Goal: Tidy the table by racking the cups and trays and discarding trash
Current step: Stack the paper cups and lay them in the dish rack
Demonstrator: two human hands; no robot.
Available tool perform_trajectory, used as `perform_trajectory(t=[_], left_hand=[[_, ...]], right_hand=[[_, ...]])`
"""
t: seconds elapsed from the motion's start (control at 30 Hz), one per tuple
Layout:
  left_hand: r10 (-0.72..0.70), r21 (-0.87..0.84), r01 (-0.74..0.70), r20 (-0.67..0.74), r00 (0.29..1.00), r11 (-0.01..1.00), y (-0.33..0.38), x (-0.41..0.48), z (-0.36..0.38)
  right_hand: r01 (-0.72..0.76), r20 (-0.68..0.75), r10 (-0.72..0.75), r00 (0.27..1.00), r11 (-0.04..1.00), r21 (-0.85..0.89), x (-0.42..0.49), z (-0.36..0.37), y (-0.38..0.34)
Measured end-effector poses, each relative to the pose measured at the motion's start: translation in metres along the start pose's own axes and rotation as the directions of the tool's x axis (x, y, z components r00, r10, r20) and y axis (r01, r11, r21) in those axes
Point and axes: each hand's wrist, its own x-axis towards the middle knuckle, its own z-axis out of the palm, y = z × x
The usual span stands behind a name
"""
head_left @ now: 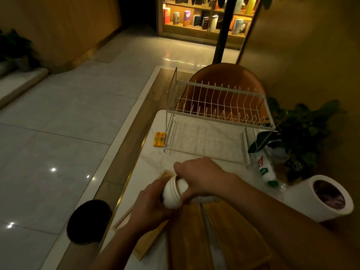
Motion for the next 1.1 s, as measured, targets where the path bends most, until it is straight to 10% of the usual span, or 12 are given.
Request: perform_trajectory(t=[0.23,0.5,0.73,1.0,1.1], left_hand=[[-0.061,-0.243,0.043,-0.067,0.996,0.969,0.000,-0.013,0.014],[-0.023,-0.249,0.003,-0.079,0.997,0.969,0.011,-0.006,0.012],[0.039,-0.225,-0.056,-0.077,0.996,0.973,0.016,0.005,0.010],[0.009,-0.247,-0.016,-0.028,1.000,0.969,0.015,0.011,0.018],[-0.031,-0.280,0.031,0.005,1.000,0.959,0.018,0.019,0.018]], right_hand=[[-0.085,-0.320,0.199,0.926,0.938,0.336,-0.016,-0.009,0.000],[-0.117,-0.189,0.422,0.887,0.600,0.792,-0.037,0.024,-0.004],[-0.107,-0.146,0.420,0.896,0.521,0.847,-0.035,0.047,-0.021],[-0.156,-0.192,0.423,0.886,0.660,0.735,-0.032,0.048,-0.024],[-0.133,-0.140,0.469,0.872,0.503,0.854,-0.032,0.039,-0.014]])
